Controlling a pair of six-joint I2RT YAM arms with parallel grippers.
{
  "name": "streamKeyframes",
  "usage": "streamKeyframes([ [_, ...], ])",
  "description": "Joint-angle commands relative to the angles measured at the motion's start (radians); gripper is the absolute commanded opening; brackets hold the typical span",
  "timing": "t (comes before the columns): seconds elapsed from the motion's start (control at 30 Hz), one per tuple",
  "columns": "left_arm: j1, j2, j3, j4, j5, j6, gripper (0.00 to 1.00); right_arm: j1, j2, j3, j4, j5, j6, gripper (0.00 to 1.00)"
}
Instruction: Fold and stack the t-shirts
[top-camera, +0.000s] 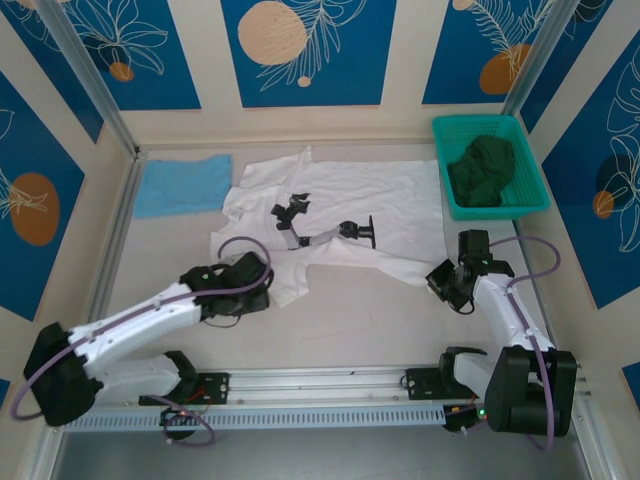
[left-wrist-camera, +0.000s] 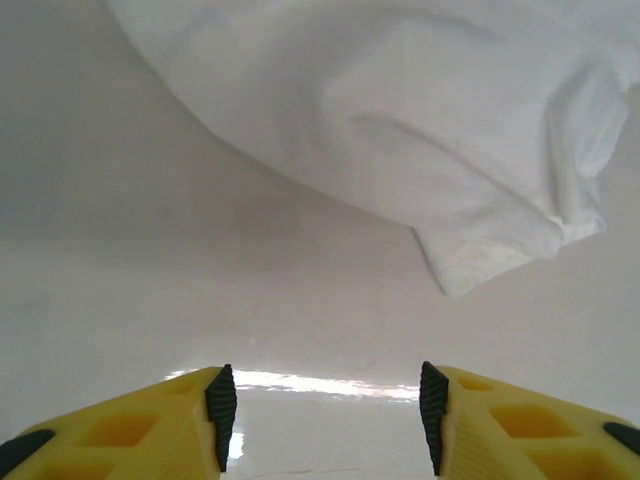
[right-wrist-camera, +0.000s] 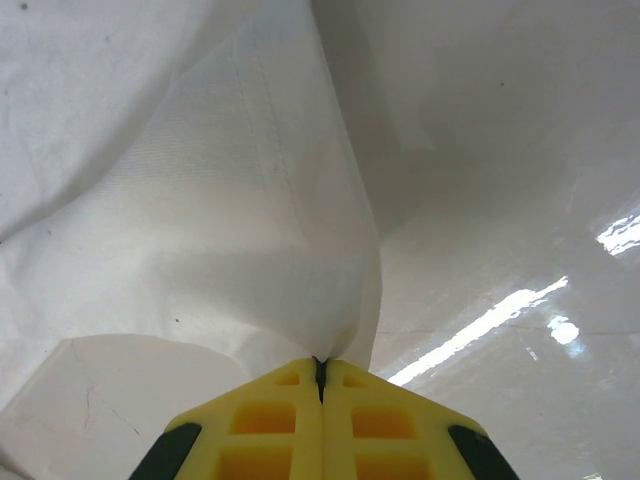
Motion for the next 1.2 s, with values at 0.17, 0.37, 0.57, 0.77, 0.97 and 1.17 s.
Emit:
streamKeyframes([
  [0.17,-0.053,0.219,0.122,0.202,0.062,-0.119,0.68,0.027,-0.027,0.007,0.015,-0.02,-0.009,0.0],
  [0.37,-0.056,0.378,0.173,0.276,0.106,-0.236,0.67,0.042,-0.025,-0.009,0.037,-0.022,-0.002,0.0],
  [0.57,-0.059,0.48,0.194,0.317,0.109,-0.284,0.63,0.044,-0.029,-0.012,0.041,-0.02,-0.005,0.0],
  [0.77,-0.059,0.499,0.2,0.281,0.065,-0.307,0.57,0.044,-0.029,-0.012,0.042,-0.021,-0.009,0.0],
  [0.97,-0.06,0.464,0.157,0.268,0.02,-0.367,0.59,0.046,-0.033,-0.014,0.043,-0.016,-0.009,0.0],
  [1.17,-0.08,0.399,0.105,0.249,-0.033,-0.438,0.62,0.045,-0.034,-0.011,0.04,-0.012,-0.011,0.0],
])
